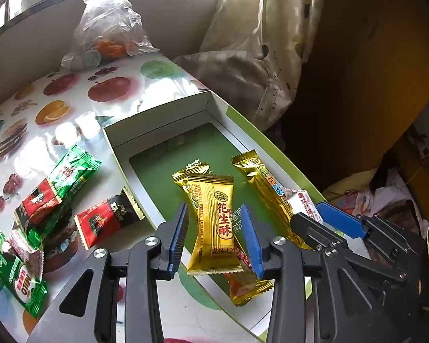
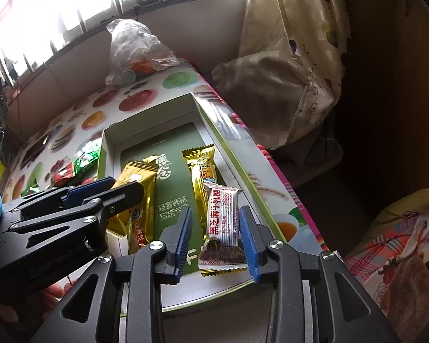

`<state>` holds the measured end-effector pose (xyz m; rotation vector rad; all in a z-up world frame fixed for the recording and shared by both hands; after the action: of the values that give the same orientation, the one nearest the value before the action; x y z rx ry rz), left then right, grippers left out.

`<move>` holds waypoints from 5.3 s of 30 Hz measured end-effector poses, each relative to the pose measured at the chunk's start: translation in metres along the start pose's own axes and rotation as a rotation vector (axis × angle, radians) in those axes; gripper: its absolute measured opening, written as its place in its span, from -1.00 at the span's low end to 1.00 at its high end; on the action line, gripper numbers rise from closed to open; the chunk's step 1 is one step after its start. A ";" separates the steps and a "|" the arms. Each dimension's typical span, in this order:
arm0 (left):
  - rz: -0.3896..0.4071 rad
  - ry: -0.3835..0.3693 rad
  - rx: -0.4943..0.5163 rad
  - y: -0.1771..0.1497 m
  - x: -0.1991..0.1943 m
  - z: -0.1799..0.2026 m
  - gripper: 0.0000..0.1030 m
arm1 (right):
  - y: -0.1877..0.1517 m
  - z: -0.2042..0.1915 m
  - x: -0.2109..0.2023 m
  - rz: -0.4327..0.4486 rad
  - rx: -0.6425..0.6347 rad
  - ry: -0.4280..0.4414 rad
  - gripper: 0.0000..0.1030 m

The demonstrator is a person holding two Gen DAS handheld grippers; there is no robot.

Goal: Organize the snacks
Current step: 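Carry both candies into the green box and open both tools, then move both open tools back from the box to the snack pile, then grasp white-red milk candy with right tool while left tool grasps green MILO packet, then lift and carry both held snacks over the green box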

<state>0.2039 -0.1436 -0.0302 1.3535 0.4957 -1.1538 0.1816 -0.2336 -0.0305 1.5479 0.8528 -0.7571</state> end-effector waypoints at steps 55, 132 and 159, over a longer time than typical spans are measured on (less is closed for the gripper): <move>0.183 0.305 -0.252 -0.080 -0.116 -0.165 -0.21 | -0.003 -0.154 -0.014 0.078 -0.230 0.164 -0.21; 0.129 0.273 -0.365 -0.105 -0.110 -0.235 -0.21 | -0.060 -0.281 0.034 -0.133 -0.468 0.406 -0.65; 0.000 0.341 -0.207 -0.091 -0.064 -0.206 -0.02 | -0.040 -0.225 0.041 -0.121 -0.318 0.380 -0.65</move>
<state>0.1668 0.0843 -0.0679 1.3717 0.8370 -0.8466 0.1716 -0.0026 -0.0553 1.3791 1.2902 -0.3878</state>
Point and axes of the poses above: each gripper's, at about its wrist camera, not at the fingertips, and x roughly the way its jaws point, z to its right, y to its top, the point moved 10 cm from there along x, roughly the way its jaws point, and after that the axes turned 5 degrees about -z, right-handed, at the moved point
